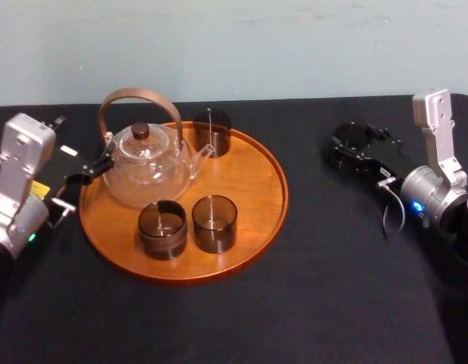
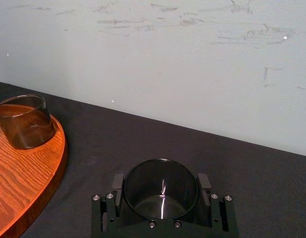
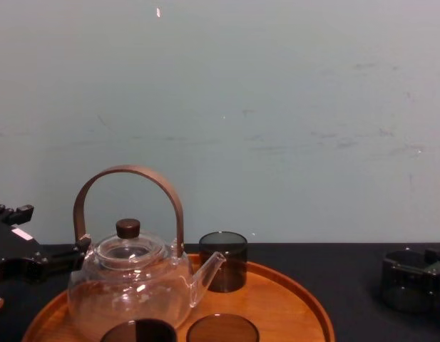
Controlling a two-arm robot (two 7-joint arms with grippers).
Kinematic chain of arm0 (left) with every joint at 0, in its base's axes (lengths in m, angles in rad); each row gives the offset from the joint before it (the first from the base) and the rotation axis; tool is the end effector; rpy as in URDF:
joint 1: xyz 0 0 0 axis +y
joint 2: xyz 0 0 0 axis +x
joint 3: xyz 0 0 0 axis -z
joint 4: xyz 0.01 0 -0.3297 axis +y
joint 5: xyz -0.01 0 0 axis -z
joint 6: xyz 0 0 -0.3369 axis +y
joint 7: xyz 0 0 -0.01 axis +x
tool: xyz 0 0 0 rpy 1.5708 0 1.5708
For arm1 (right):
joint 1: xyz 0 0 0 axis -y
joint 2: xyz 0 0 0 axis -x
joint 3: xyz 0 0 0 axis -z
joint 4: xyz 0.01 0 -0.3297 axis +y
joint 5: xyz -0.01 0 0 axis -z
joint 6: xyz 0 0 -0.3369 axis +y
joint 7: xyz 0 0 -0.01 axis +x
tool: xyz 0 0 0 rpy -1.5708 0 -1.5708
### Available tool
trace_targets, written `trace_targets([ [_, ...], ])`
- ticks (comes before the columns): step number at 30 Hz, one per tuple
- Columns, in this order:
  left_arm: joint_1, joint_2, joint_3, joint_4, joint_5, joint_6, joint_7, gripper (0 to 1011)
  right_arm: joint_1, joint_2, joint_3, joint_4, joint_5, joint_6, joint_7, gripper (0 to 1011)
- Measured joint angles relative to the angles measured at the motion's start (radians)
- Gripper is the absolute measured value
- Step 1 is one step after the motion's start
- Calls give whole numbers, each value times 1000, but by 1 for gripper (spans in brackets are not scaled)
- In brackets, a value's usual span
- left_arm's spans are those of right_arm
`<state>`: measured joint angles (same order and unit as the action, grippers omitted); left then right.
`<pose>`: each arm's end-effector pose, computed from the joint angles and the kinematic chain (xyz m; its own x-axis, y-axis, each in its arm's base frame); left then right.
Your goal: Pick up the glass from the table and place it on the tray.
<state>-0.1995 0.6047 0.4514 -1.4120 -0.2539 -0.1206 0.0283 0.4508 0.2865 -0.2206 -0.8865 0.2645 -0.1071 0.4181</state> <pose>0.3911 0.0978 -0.3397 0.2923 0.8803 0.3737 -0.9552 0.2874 0.0702 0.4796 -0.1000 -0.3790 0.4095 -0.9120 0.0243 0.8990 0.3989 -0.1807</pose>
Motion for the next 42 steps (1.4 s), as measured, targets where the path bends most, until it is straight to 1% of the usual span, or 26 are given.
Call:
trace_targets([
  [12,0,0,0,0,0,0,0,1009,0,0,0,0,0,0,0,902],
  [16,0,0,0,0,0,0,0,1010,-2,-2,9,-1,8,8,-1,902],
  [21,0,0,0,0,0,0,0,1010,-14,1,12,-26,12,10,2,902],
  [27,0,0,0,0,0,0,0,1009,-50,13,10,-107,10,17,2,902],
  [33,0,0,0,0,0,0,0,1010,-99,27,3,-221,12,36,0,902],
  [37,0,0,0,0,0,0,0,1010,-116,32,-2,-263,14,46,-4,902],
  [40,0,0,0,0,0,0,0,1010,-133,37,-10,-306,14,55,-6,902],
  [42,0,0,0,0,0,0,0,1010,-139,38,-15,-321,14,58,-6,901],
])
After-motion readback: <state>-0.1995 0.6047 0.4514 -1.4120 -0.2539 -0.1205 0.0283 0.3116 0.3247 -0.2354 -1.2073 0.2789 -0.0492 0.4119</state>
